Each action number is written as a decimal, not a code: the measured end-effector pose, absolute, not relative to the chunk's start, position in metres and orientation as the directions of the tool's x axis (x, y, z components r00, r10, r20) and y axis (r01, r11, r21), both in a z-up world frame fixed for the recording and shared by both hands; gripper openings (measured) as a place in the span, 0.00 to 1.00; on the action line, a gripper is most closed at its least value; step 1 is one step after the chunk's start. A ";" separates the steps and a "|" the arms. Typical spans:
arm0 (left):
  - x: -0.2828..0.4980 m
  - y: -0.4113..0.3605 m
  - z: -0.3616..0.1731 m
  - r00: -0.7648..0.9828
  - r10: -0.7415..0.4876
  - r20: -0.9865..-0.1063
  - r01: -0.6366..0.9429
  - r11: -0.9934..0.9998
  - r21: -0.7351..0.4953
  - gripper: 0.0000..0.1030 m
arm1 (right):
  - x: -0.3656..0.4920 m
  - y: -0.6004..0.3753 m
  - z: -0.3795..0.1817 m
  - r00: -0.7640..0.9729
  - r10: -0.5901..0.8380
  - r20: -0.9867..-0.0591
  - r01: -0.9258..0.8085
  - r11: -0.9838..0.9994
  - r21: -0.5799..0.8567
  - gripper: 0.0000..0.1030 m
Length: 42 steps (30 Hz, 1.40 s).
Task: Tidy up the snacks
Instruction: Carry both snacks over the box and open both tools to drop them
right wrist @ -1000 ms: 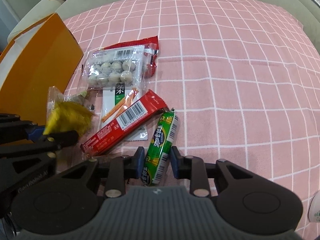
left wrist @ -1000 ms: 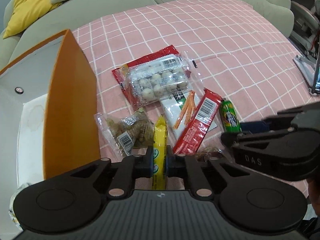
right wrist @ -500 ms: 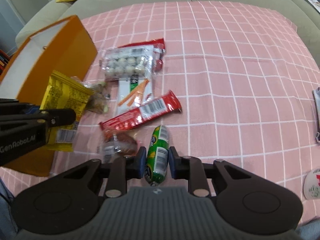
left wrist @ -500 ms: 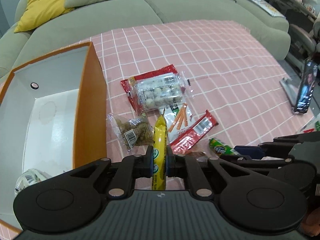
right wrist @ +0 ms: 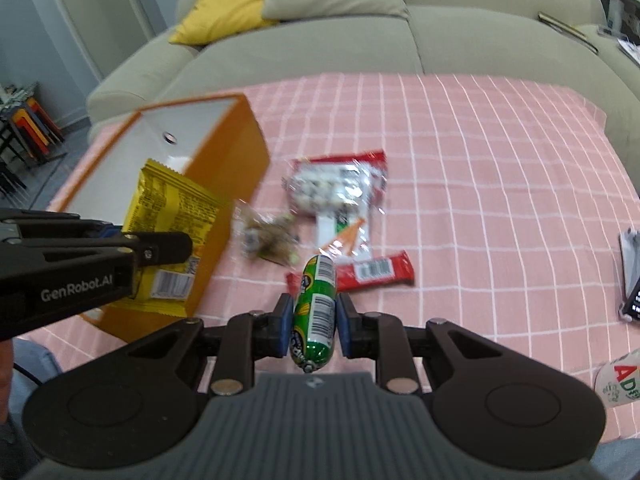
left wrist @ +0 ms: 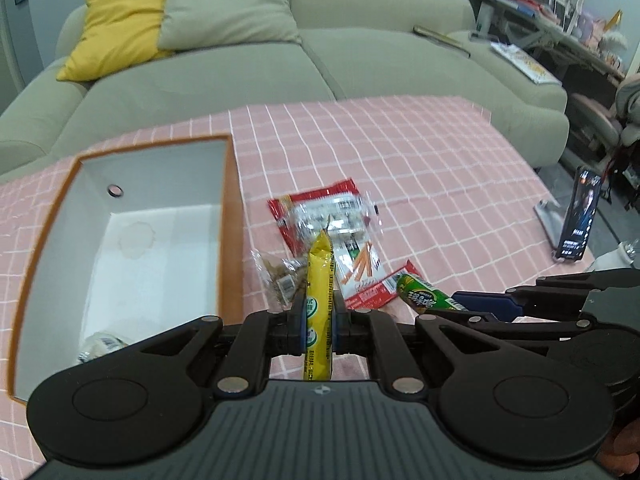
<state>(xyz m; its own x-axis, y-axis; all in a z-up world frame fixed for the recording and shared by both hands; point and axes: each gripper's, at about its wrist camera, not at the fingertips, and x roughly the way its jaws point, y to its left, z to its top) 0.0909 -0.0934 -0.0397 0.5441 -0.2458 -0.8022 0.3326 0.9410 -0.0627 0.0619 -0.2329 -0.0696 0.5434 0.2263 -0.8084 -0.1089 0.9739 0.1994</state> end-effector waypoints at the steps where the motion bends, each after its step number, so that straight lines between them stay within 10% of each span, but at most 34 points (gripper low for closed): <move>1: 0.089 -0.090 -0.035 0.553 -0.248 -0.795 0.330 0.942 -0.065 0.11 | 0.061 -0.229 -0.064 0.551 0.235 -0.801 -0.121 0.972 0.201 0.19; 22: 0.094 0.013 0.014 0.649 -0.148 -0.746 0.204 0.979 -0.016 0.11 | 0.060 -0.112 0.008 0.567 0.429 -0.703 -0.409 0.888 0.211 0.19; 42: 0.151 0.051 -0.059 0.436 -0.054 -0.899 0.234 0.971 0.055 0.10 | 0.120 -0.020 -0.059 0.436 0.309 -0.845 -0.613 0.789 -0.028 0.19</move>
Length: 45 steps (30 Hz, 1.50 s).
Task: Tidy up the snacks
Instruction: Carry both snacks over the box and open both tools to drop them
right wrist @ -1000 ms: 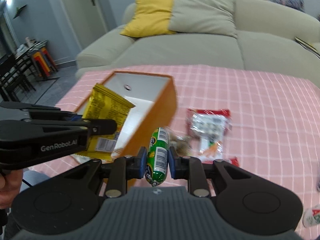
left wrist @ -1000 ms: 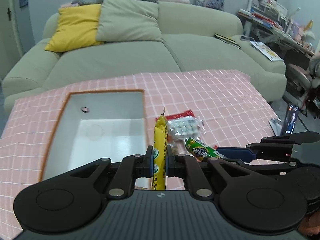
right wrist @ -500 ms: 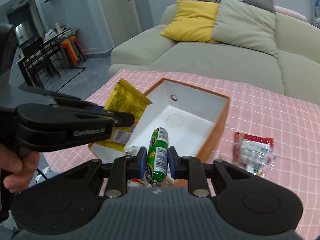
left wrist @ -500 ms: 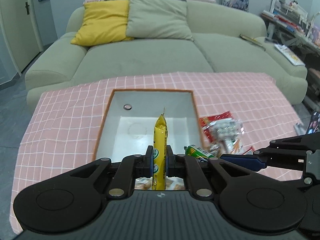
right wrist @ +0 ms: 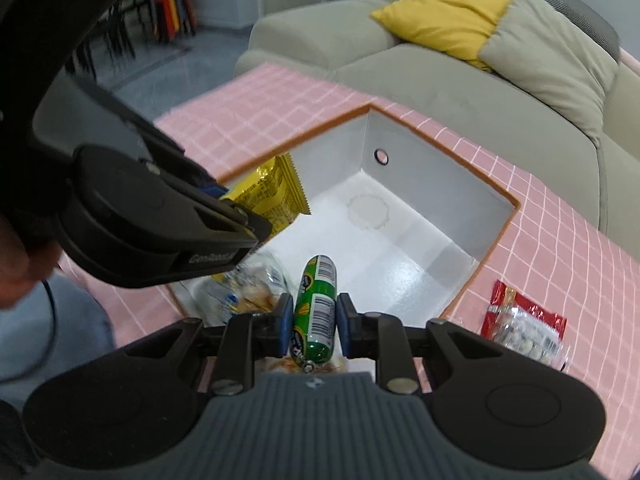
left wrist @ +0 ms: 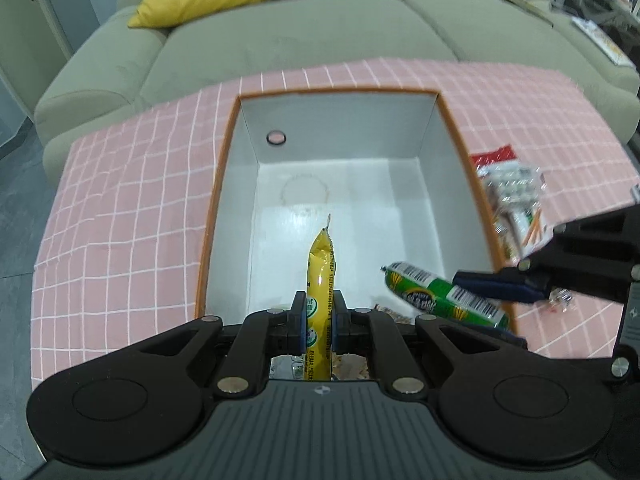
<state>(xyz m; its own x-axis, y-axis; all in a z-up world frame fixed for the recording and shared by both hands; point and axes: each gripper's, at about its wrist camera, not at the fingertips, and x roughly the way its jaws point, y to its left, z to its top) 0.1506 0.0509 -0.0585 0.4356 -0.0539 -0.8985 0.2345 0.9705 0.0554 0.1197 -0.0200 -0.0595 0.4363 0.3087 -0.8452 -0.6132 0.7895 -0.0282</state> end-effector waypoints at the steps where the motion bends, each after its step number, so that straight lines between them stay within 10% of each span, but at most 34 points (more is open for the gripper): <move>1: 0.153 0.050 -0.062 0.425 -0.053 -0.904 0.240 0.969 0.056 0.10 | 0.123 -0.018 -0.064 0.432 0.297 -0.852 -0.622 0.782 -0.043 0.19; 45: 0.176 0.053 -0.111 0.265 -0.126 -0.956 0.243 0.968 -0.060 0.15 | 0.148 0.005 -0.131 0.287 0.163 -0.944 -0.781 0.610 -0.132 0.21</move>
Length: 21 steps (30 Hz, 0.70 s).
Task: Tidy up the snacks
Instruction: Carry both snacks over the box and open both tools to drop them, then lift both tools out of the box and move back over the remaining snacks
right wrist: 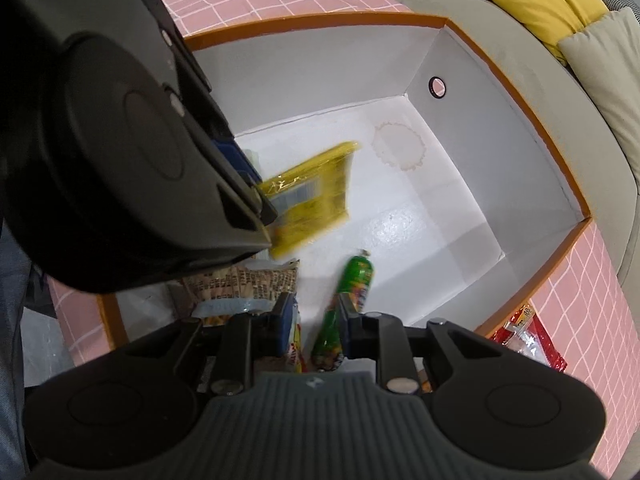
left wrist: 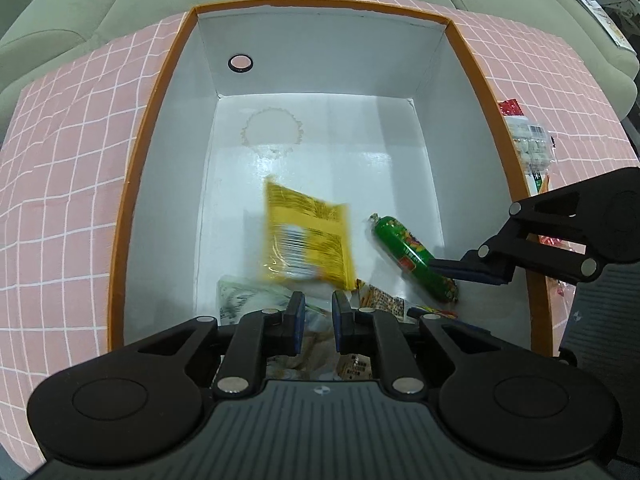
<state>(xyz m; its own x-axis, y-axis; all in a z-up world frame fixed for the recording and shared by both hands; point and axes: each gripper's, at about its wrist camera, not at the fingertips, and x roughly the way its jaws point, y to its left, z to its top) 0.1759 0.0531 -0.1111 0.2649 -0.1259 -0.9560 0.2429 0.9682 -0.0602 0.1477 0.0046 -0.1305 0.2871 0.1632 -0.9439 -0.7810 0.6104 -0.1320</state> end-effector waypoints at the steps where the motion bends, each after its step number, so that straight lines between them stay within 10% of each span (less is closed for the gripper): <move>1: 0.175 0.053 -0.110 0.266 -0.124 -0.956 0.242 0.969 -0.058 0.19 | 0.148 0.005 -0.129 0.286 0.165 -0.944 -0.783 0.609 -0.131 0.26; 8: 0.161 0.054 -0.089 0.316 -0.112 -0.942 0.230 0.972 -0.038 0.49 | 0.147 -0.002 -0.111 0.309 0.190 -0.932 -0.766 0.631 -0.126 0.47; 21: 0.106 0.045 -0.020 0.605 -0.124 -0.786 0.137 0.989 -0.051 0.54 | 0.114 -0.073 -0.051 0.564 0.292 -0.772 -0.521 0.851 -0.059 0.54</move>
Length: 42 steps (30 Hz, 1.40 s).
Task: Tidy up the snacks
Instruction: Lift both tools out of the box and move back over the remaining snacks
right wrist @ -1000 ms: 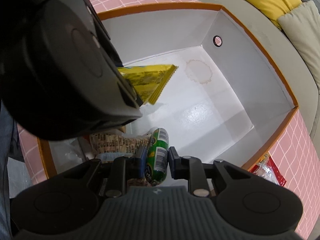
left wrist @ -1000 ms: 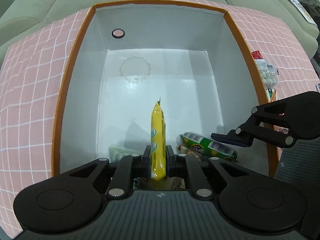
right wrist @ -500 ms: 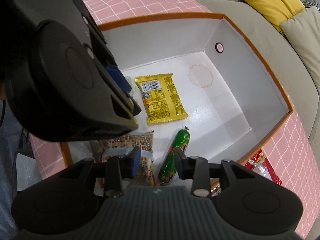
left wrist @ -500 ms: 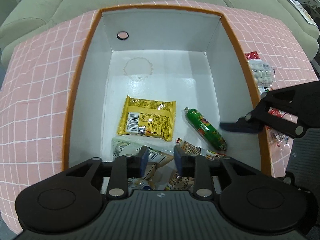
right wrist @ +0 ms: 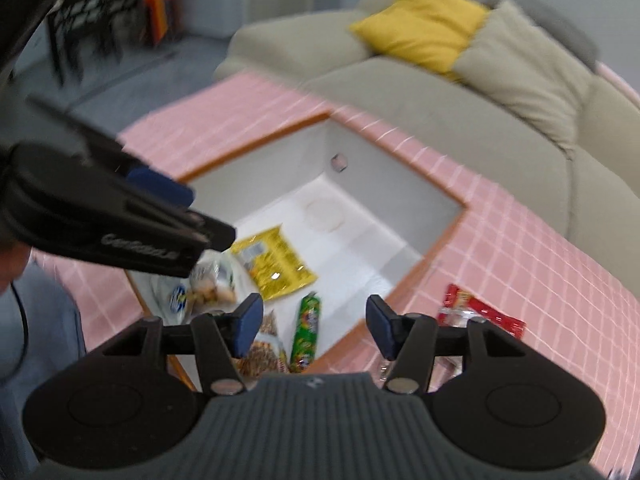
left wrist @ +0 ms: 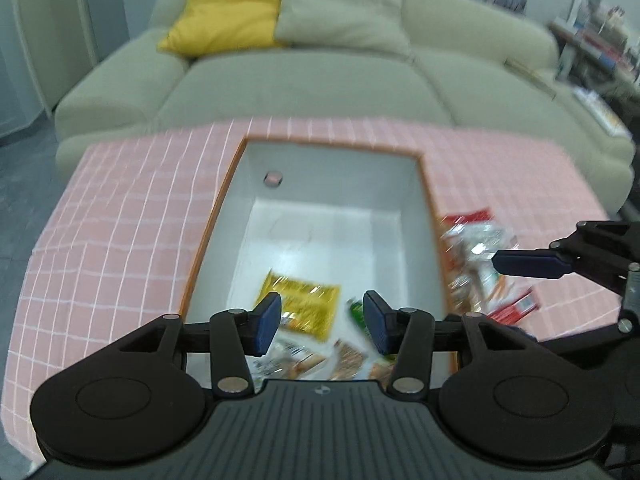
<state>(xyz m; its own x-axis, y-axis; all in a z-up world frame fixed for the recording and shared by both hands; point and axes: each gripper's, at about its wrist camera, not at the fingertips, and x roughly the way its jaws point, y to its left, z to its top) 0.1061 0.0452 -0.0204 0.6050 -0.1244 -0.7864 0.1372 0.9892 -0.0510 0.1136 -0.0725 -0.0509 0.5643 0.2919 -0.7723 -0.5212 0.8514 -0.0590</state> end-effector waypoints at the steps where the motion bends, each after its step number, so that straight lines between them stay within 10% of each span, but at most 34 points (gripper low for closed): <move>1: 0.102 0.042 -0.016 0.624 -0.131 -0.770 0.141 0.988 -0.054 0.54 | 0.109 -0.075 -0.047 0.586 0.288 -0.757 -0.504 0.862 -0.062 0.54; 16: 0.049 -0.021 -0.018 0.709 -0.226 -0.668 0.183 0.974 -0.135 0.54 | 0.045 -0.146 -0.045 0.698 0.216 -0.683 -0.297 0.955 -0.002 0.59; 42: 0.064 -0.093 -0.073 0.528 -0.280 -0.801 0.355 0.930 -0.092 0.45 | 0.055 -0.208 -0.144 0.575 0.124 -0.809 -0.170 0.985 0.030 0.58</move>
<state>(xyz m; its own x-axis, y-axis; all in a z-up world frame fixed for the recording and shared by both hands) 0.0637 -0.0931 -0.0728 0.5284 -0.2805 -0.8013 0.3546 0.9305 -0.0918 0.0553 -0.2080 -0.1437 0.5749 0.1243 -0.8088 -0.1701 0.9850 0.0304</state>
